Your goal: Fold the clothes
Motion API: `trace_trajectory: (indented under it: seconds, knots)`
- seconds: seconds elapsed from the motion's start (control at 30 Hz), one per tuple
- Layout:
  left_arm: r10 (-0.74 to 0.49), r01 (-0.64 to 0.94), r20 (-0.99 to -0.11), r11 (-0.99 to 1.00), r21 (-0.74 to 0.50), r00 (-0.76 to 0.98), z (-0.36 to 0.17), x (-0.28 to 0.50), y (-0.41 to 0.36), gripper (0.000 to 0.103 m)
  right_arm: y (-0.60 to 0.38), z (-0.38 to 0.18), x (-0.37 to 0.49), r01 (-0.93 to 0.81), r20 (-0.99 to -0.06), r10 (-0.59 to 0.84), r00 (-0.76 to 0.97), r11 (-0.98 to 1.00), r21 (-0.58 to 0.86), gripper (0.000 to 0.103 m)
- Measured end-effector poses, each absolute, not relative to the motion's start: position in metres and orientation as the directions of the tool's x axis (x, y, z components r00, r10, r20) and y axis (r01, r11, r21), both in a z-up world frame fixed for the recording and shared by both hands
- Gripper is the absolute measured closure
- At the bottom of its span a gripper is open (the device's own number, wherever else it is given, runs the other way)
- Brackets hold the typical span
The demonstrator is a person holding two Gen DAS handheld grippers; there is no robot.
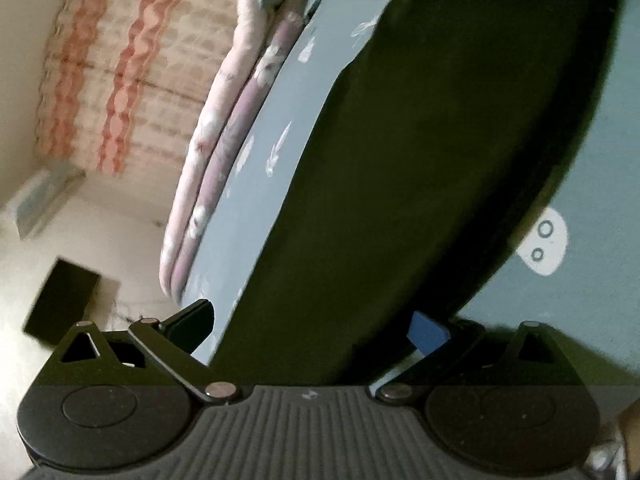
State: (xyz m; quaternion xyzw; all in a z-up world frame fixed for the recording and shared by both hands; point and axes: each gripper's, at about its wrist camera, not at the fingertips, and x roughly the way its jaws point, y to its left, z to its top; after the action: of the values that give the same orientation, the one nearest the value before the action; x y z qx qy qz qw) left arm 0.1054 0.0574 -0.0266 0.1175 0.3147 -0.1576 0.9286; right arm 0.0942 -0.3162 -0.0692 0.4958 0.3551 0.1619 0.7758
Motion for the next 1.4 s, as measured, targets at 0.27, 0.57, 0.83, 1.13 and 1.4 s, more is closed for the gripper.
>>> trace_trajectory:
  seconds: [0.27,0.57,0.83,1.13,1.4]
  knots:
    - [-0.256,0.403,-0.632,0.91,0.097,0.731,-0.017,0.144,0.061,0.028,-0.307,-0.069,0.111,0.198,-0.48,0.489,0.728,0.52,0.831,0.019]
    - [-0.244,0.358,-0.674,0.933,0.033,0.698,-0.026,0.166,0.077,0.028,-0.294,-0.056,0.117,0.25,-0.656,0.304,0.69,0.751,0.611,0.098]
    - [-0.229,0.33,-0.707,0.944,0.007,0.669,-0.035,0.164,0.085,0.028,-0.297,-0.055,0.129,0.277,-0.705,0.267,0.656,0.784,0.555,0.095]
    - [-0.202,0.254,-0.755,0.966,-0.05,0.623,-0.043,0.17,0.099,0.028,-0.32,-0.018,0.111,0.334,-0.759,0.184,0.625,0.815,0.473,0.06]
    - [-0.189,0.238,-0.756,0.97,-0.045,0.627,-0.03,0.183,0.086,0.028,-0.351,0.003,0.128,0.363,-0.731,0.108,0.674,0.813,0.455,0.056]
